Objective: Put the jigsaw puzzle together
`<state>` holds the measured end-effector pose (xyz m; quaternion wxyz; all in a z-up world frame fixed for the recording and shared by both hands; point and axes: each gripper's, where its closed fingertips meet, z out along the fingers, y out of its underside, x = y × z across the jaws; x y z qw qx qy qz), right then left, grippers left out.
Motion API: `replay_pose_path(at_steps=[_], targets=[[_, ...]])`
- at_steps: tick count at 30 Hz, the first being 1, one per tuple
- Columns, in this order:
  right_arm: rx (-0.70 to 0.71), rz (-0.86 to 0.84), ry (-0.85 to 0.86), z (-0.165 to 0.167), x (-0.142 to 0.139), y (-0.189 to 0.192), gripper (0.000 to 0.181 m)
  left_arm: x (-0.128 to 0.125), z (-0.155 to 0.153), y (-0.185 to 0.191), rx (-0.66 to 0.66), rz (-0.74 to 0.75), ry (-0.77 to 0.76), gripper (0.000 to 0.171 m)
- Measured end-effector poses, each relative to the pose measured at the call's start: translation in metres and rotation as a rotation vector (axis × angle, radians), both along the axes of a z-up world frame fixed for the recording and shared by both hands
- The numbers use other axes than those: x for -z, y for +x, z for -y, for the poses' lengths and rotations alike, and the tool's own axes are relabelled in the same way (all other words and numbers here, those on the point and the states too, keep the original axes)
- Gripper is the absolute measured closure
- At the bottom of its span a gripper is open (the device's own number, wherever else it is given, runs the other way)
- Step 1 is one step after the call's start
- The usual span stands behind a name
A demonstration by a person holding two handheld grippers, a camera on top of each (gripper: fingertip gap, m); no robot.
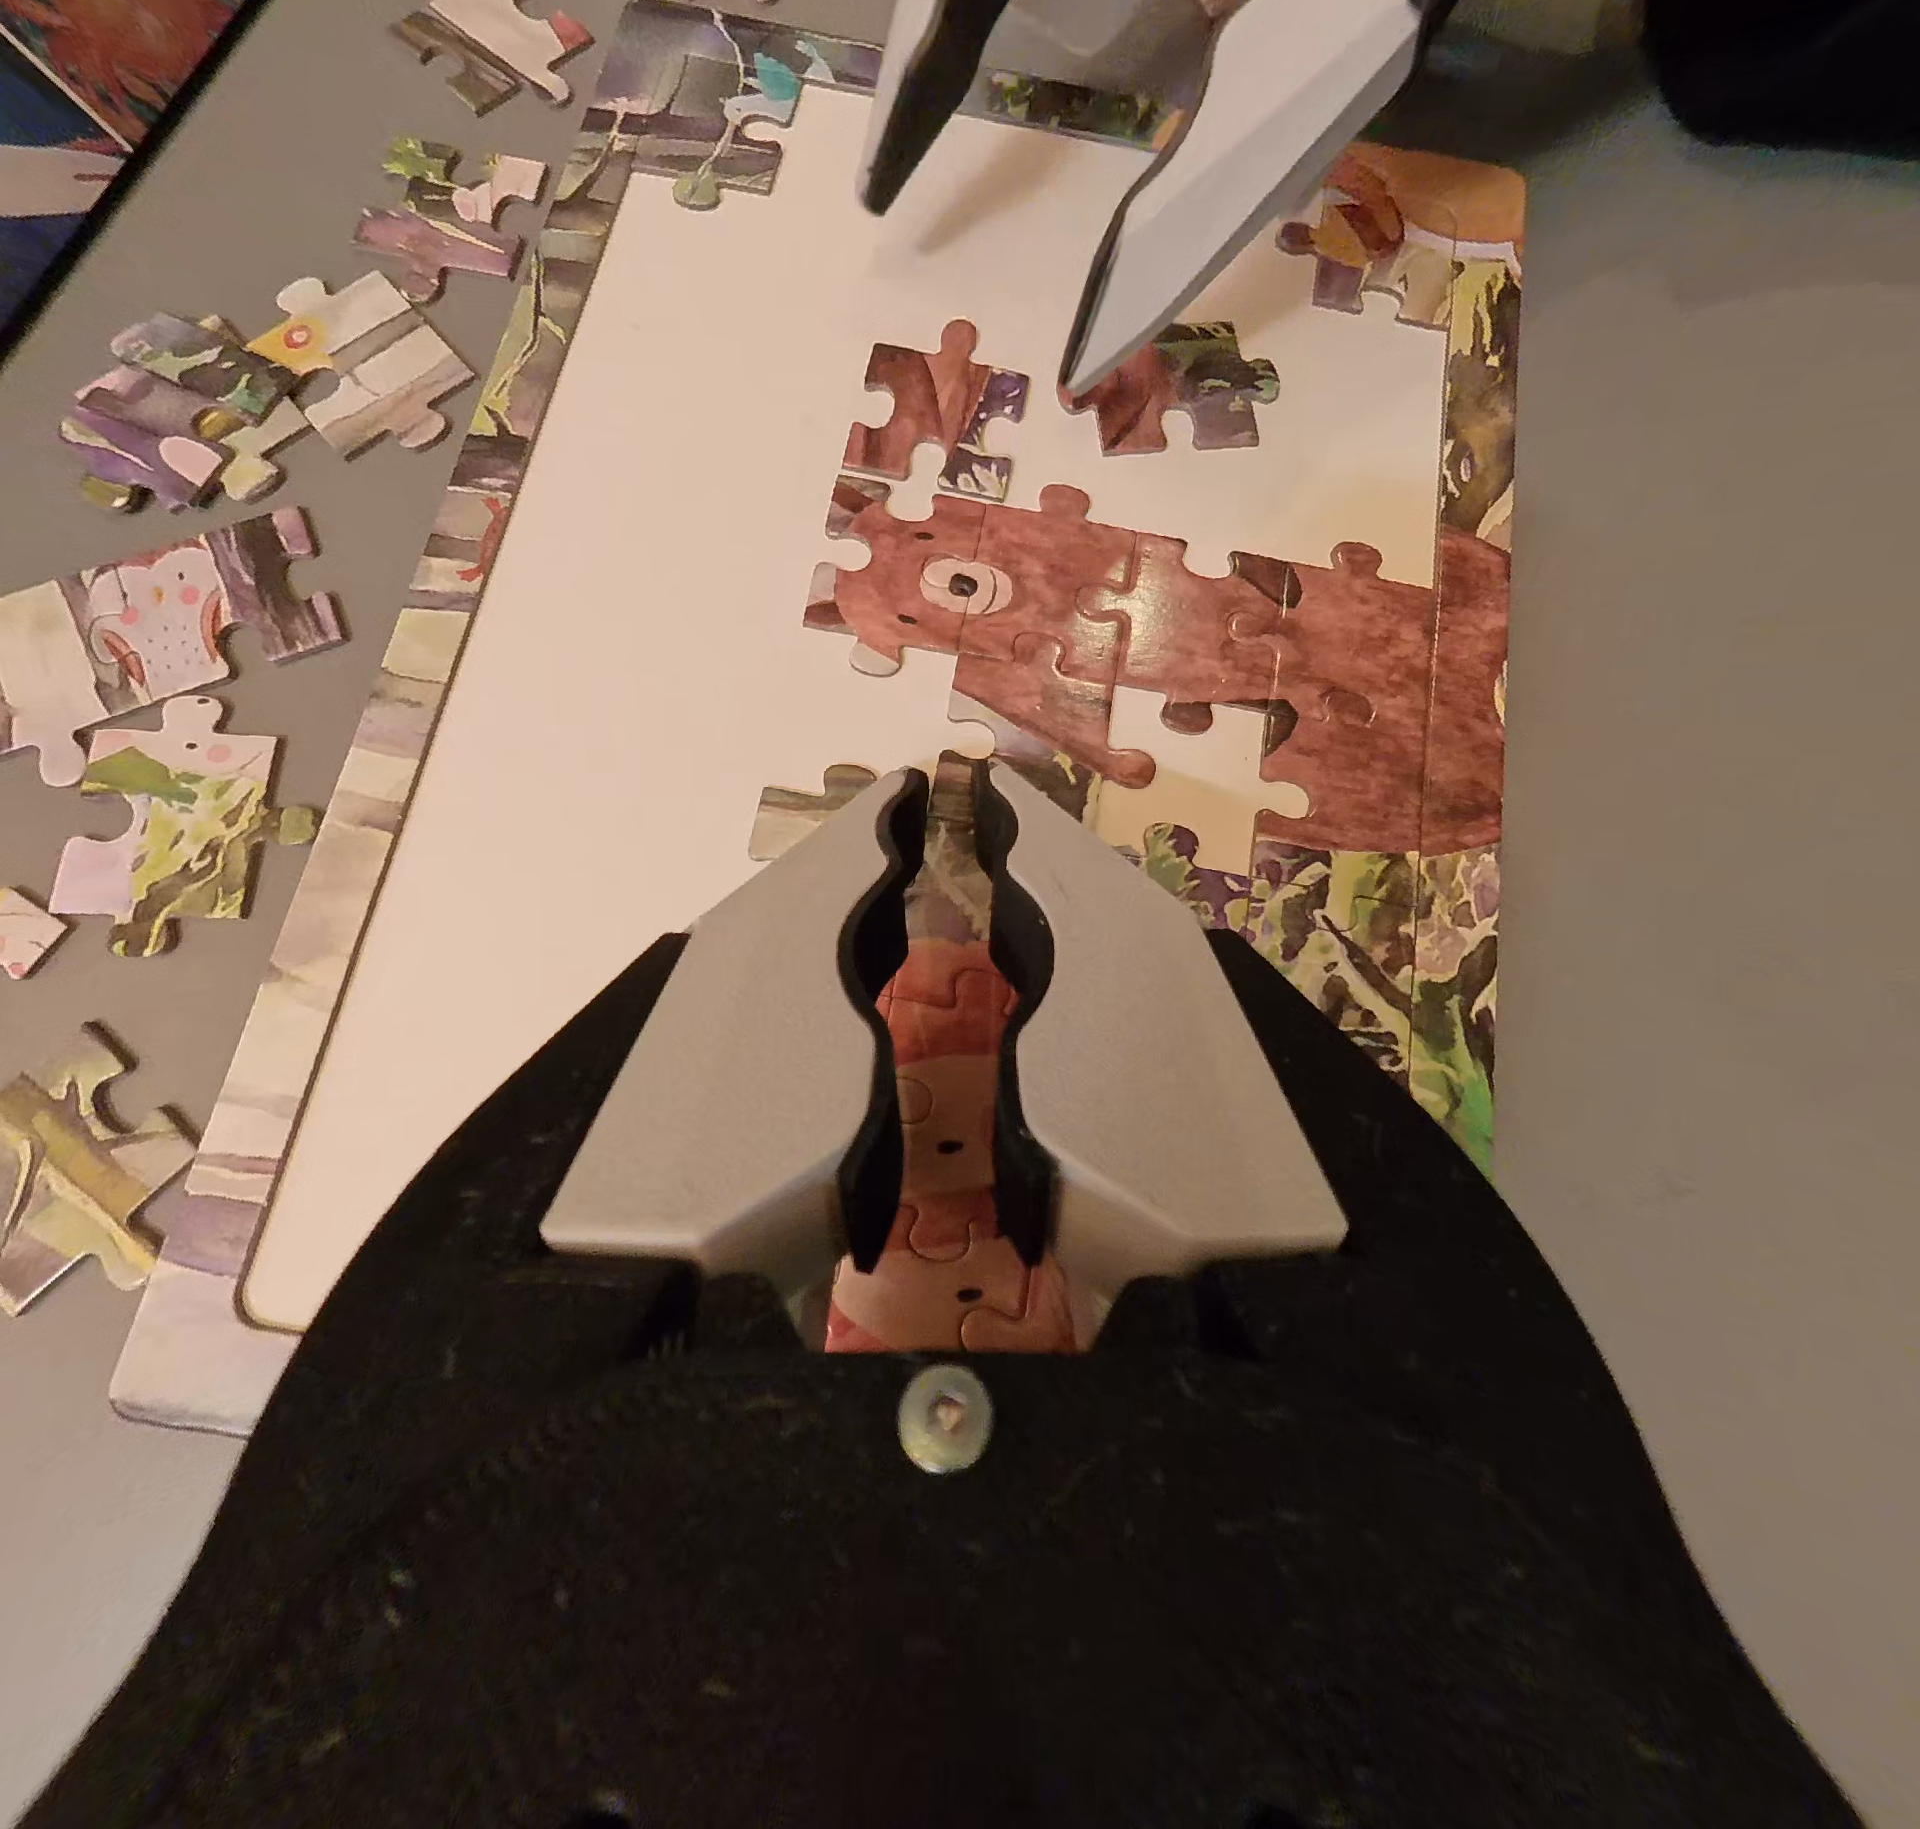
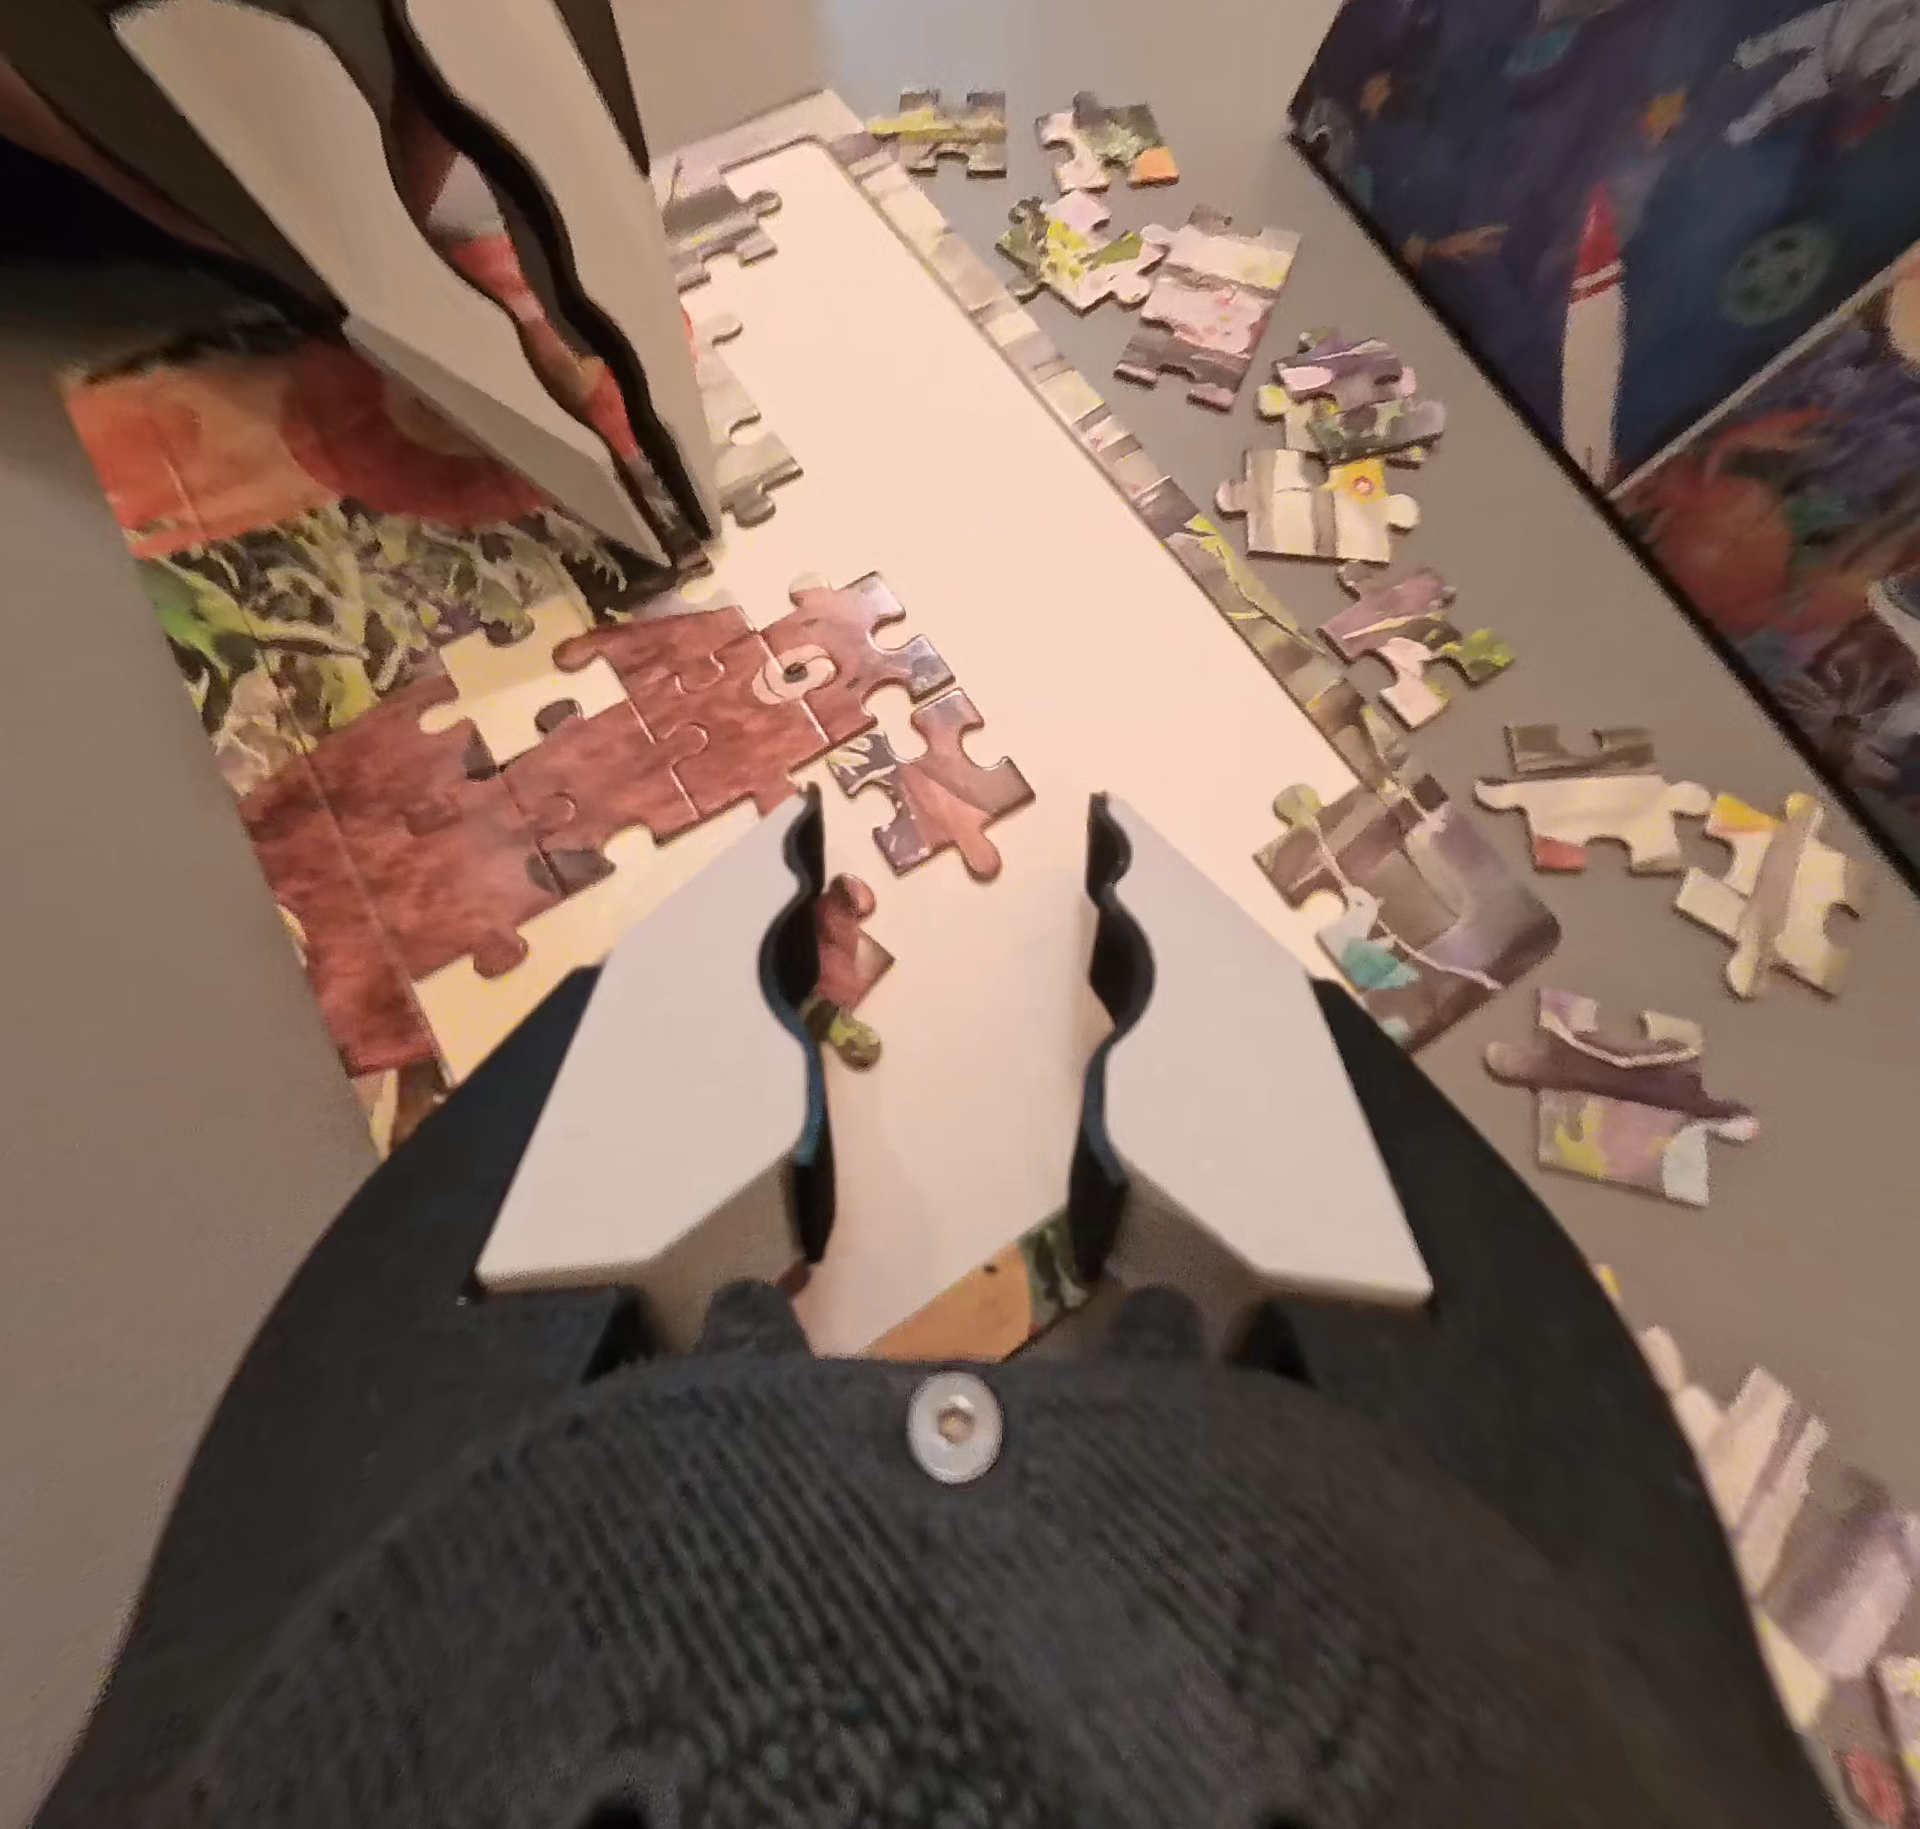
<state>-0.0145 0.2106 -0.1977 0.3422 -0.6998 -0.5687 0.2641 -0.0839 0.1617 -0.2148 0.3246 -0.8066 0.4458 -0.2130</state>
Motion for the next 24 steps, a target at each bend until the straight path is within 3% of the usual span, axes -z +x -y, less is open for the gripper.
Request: replay_pose_path(at_steps=[3,6,10,24], targets=[[-0.097,0.064,-0.023,0.006,0.014,-0.004,0.128,0.0,0.0,0.0,0.0,0.0,0.0,0.162],[-0.129,0.063,-0.051,0.0,0.014,-0.004,0.139,0.0,0.0,0.0,0.0,0.001,-0.002,0.162],[-0.121,0.063,-0.073,-0.008,0.014,-0.003,0.156,0.0,0.0,0.0,0.0,0.005,-0.008,0.162],[-0.136,0.098,-0.024,0.007,0.008,0.008,0.17,0.0,0.0,0.0,0.003,0.008,-0.012,0.162]])
